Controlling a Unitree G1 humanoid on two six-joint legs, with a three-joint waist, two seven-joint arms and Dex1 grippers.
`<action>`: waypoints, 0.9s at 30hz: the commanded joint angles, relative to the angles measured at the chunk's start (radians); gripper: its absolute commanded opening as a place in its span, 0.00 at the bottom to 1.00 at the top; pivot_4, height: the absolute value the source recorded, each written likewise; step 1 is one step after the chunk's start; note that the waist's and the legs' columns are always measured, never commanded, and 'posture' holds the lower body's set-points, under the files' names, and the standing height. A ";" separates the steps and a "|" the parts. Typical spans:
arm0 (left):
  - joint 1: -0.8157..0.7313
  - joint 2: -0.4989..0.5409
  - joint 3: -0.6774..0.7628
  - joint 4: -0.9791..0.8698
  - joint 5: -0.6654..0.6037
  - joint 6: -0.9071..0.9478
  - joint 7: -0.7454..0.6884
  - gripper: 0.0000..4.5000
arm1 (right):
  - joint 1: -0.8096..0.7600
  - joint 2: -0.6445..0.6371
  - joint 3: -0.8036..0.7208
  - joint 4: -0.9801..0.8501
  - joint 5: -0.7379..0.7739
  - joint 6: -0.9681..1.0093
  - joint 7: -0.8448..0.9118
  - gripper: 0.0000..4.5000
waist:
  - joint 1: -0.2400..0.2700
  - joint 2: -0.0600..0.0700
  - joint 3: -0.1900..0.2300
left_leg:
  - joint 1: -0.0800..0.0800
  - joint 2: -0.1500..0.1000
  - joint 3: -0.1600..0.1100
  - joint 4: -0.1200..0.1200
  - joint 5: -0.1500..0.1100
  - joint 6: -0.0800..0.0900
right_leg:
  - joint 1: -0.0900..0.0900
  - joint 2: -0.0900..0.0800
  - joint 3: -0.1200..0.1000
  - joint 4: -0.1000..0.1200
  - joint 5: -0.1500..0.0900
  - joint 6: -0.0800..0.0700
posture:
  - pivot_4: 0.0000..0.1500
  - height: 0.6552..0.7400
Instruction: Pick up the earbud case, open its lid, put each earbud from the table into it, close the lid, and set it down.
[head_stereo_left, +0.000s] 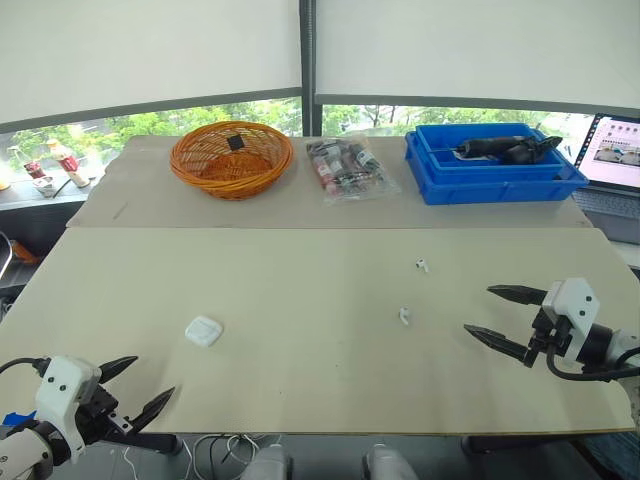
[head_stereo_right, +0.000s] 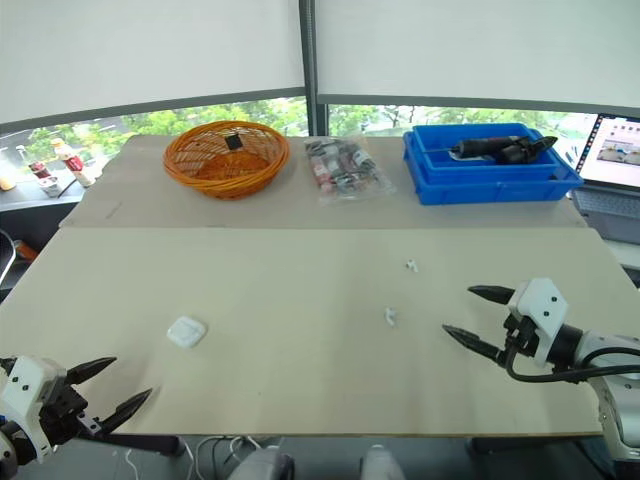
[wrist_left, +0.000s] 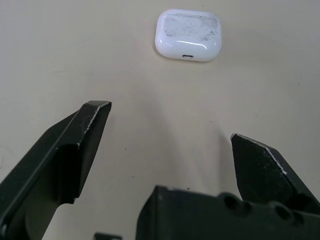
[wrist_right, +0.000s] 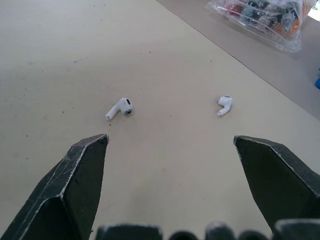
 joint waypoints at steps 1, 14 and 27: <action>-0.005 -0.007 0.027 -0.009 -0.004 -0.033 -0.020 1.00 | 0.010 -0.017 -0.015 -0.003 0.007 -0.004 0.027 0.99 | 0.000 0.000 0.000 | 0.000 0.000 0.000 0.000 0.000 0.000 | 0.000 0.000 0.000 0.000 0.000 0.000 | 1.00 1.00; -0.009 0.003 0.049 0.070 -0.053 -0.086 -0.186 1.00 | 0.064 -0.043 -0.026 0.028 -0.033 -0.066 0.106 0.99 | -0.002 0.000 0.000 | 0.000 0.000 0.002 0.000 0.000 0.000 | 0.001 0.000 -0.001 0.000 0.000 0.000 | 1.00 1.00; -0.065 -0.015 0.054 0.117 -0.067 -0.073 -0.192 1.00 | 0.029 -0.052 -0.017 0.064 -0.049 -0.074 0.125 0.99 | -0.001 0.000 0.000 | 0.000 0.000 0.002 0.000 0.000 0.000 | 0.001 0.000 -0.002 0.000 0.000 0.000 | 1.00 1.00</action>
